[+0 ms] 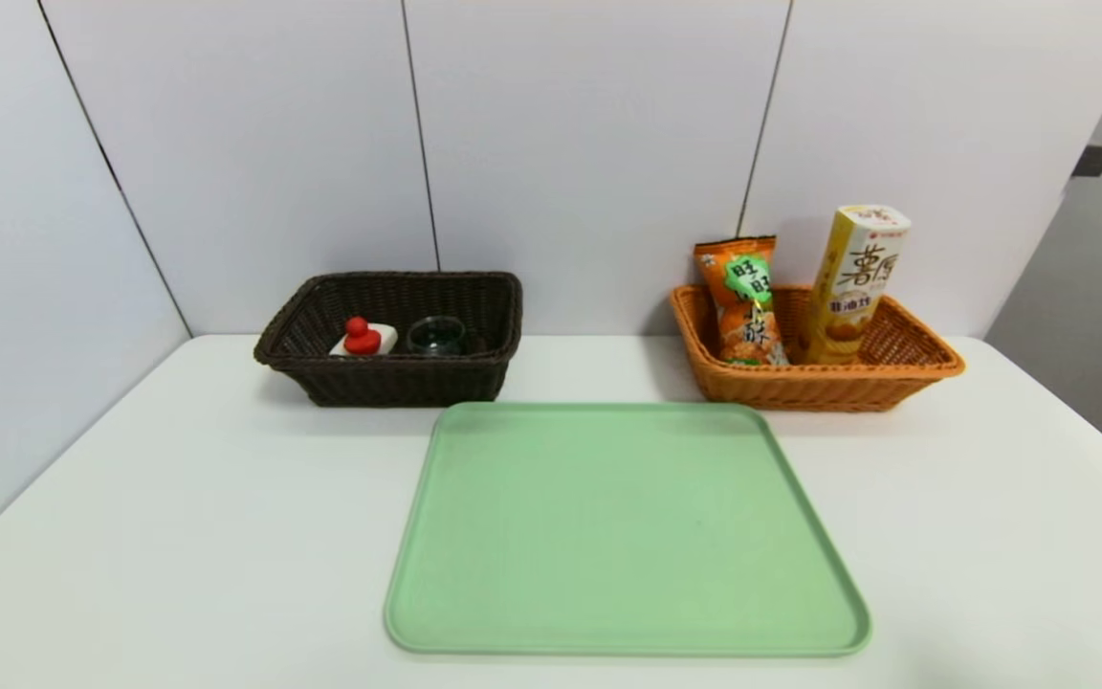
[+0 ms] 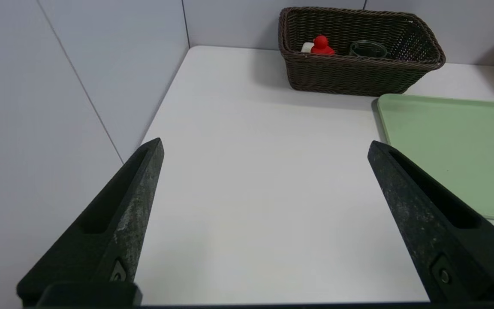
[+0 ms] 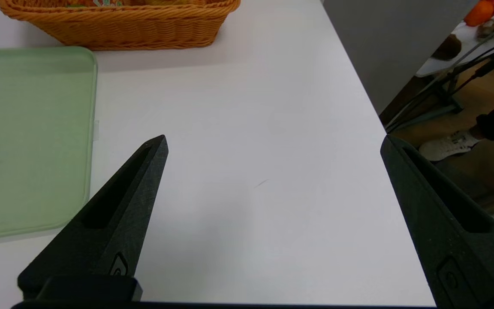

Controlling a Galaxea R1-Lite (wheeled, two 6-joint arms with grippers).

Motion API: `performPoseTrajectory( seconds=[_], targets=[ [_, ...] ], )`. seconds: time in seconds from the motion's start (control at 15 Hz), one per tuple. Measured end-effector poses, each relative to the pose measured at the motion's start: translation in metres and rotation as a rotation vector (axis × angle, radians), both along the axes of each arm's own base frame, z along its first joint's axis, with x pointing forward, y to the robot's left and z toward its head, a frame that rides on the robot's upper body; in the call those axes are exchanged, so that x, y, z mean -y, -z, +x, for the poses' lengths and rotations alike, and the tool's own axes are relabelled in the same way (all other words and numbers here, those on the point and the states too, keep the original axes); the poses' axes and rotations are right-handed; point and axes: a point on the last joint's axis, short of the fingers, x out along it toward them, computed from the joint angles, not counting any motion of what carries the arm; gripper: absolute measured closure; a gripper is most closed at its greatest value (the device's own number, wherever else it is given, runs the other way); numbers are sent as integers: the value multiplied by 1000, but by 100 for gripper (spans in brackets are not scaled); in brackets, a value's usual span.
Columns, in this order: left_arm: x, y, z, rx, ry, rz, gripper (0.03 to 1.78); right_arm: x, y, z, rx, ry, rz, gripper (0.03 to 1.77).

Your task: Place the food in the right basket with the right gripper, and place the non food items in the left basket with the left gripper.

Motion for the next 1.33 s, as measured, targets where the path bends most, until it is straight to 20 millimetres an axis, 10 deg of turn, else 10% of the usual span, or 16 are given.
performPoseTrajectory(
  seconds=[0.33, 1.33],
  targets=[
    [2, 11, -12, 39, 11, -20, 12, -5, 26, -54, 182, 39, -22, 9],
    [14, 78, -27, 97, 180, 169, 12, -2, 70, -89, 411, -69, -104, 9]
  ],
)
